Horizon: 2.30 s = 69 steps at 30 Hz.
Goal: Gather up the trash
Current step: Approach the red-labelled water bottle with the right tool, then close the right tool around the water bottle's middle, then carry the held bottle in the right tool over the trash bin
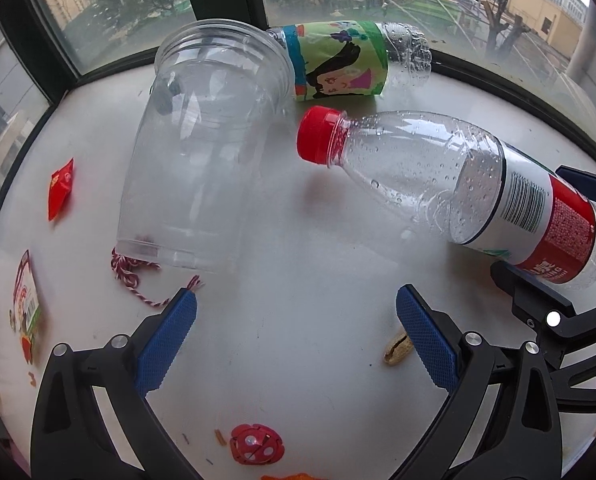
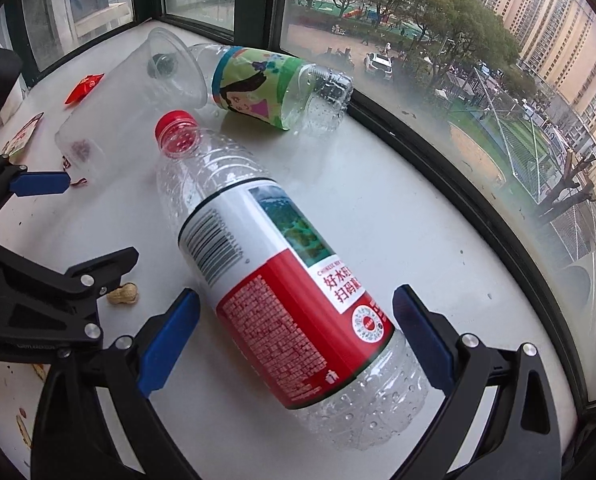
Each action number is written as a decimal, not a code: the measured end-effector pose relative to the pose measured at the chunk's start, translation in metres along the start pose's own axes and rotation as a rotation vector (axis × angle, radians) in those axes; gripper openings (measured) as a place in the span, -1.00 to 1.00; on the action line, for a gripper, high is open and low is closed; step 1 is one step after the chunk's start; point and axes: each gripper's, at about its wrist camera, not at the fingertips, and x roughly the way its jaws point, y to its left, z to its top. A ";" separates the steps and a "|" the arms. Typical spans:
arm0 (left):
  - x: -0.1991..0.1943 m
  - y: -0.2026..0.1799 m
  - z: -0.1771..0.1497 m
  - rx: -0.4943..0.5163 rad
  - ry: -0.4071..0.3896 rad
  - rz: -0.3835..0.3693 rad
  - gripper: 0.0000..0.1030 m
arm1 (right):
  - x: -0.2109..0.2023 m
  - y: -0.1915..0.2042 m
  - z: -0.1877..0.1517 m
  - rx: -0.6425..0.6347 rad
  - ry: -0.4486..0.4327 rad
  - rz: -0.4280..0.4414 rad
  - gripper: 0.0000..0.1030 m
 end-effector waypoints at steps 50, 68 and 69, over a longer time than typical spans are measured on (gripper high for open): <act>-0.232 0.041 -0.110 0.056 -0.263 -0.079 -0.02 | -0.224 0.106 -0.057 0.099 -0.221 0.031 0.22; -0.344 0.161 -0.294 -0.306 -0.306 0.170 -0.02 | -0.307 0.272 -0.094 -0.249 -0.346 0.223 0.22; -0.349 0.170 -0.305 -0.333 -0.303 0.190 -0.02 | -0.310 0.284 -0.095 -0.277 -0.353 0.246 0.22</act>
